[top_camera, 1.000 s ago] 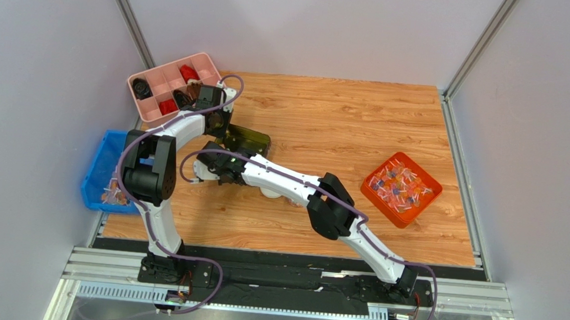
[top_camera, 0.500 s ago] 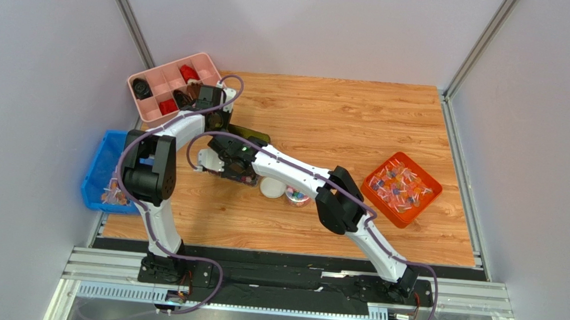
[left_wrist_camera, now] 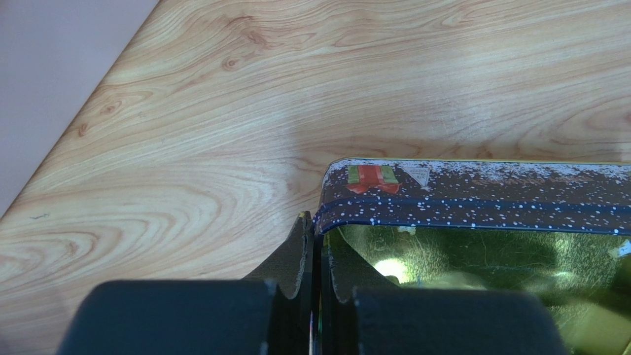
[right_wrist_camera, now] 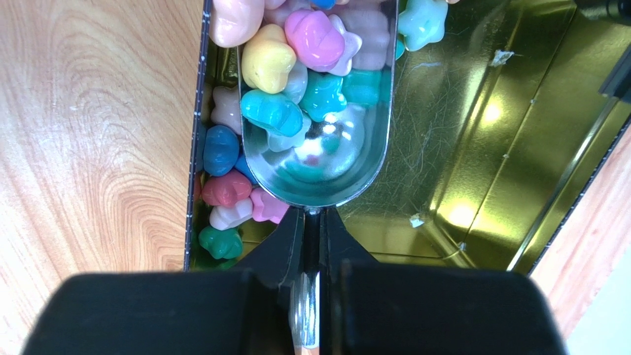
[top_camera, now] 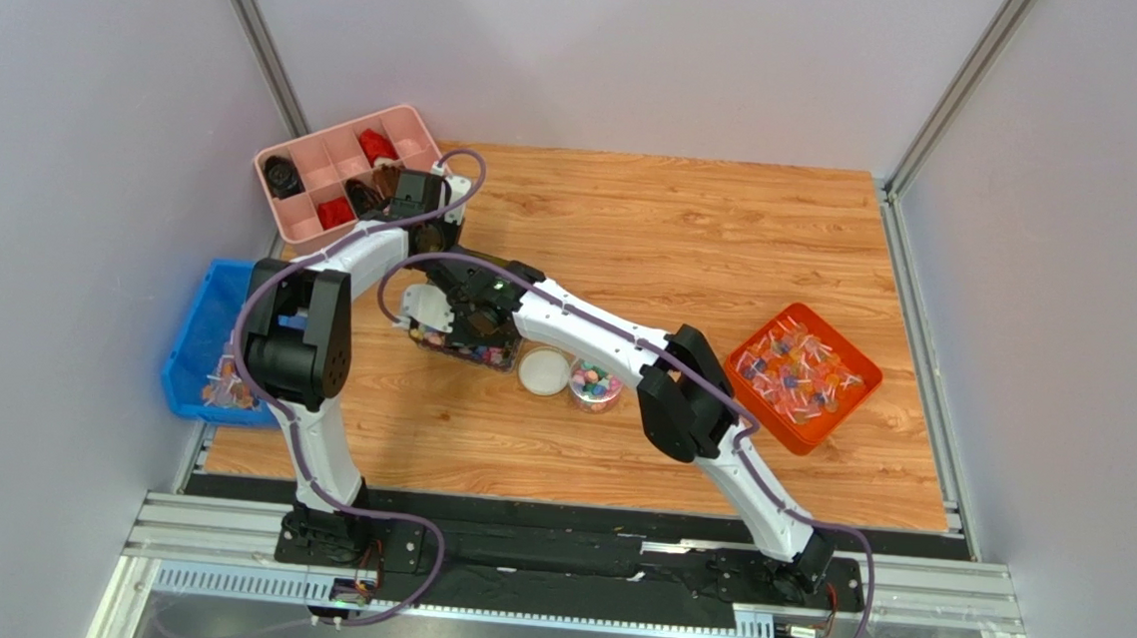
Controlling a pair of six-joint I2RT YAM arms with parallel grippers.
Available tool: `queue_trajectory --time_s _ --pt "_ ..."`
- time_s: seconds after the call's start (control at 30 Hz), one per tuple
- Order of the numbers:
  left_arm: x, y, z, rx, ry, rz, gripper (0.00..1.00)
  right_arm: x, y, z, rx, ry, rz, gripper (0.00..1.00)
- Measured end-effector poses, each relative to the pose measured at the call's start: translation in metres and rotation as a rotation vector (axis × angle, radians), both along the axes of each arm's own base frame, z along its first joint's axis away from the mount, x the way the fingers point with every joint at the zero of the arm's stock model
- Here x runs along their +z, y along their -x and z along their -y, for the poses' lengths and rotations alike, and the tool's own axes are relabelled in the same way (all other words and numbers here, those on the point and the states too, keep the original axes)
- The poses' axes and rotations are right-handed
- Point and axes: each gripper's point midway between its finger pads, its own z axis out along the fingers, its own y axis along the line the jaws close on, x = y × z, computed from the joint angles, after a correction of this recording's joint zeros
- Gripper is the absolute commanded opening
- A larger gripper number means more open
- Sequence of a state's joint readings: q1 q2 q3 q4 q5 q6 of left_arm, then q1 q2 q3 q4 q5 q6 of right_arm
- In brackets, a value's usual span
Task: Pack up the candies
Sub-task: Scoop the fake candies from the storage box.
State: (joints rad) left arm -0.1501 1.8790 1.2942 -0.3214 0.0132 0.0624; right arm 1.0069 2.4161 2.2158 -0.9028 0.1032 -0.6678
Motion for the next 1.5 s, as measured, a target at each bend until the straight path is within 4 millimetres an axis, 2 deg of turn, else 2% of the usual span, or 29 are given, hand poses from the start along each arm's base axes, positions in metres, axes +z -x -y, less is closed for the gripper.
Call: queue_trajectory --time_s 0.67,0.87,1.13,1.5 --pt "0.001 -0.001 0.003 -0.009 0.010 0.004 0.00 0.005 0.006 0.018 -0.036 -0.053 -0.065 0.00" --pt "0.001 -0.001 0.005 -0.013 0.014 0.004 0.00 0.011 0.006 0.018 -0.035 -0.063 -0.064 0.00" --pt "0.001 -0.001 0.005 -0.013 0.013 0.004 0.00 0.009 0.005 0.023 -0.043 -0.058 -0.068 0.00" --pt "0.001 -0.001 0.005 -0.013 0.014 0.005 0.00 0.021 -0.012 0.044 -0.098 -0.078 -0.061 0.00"
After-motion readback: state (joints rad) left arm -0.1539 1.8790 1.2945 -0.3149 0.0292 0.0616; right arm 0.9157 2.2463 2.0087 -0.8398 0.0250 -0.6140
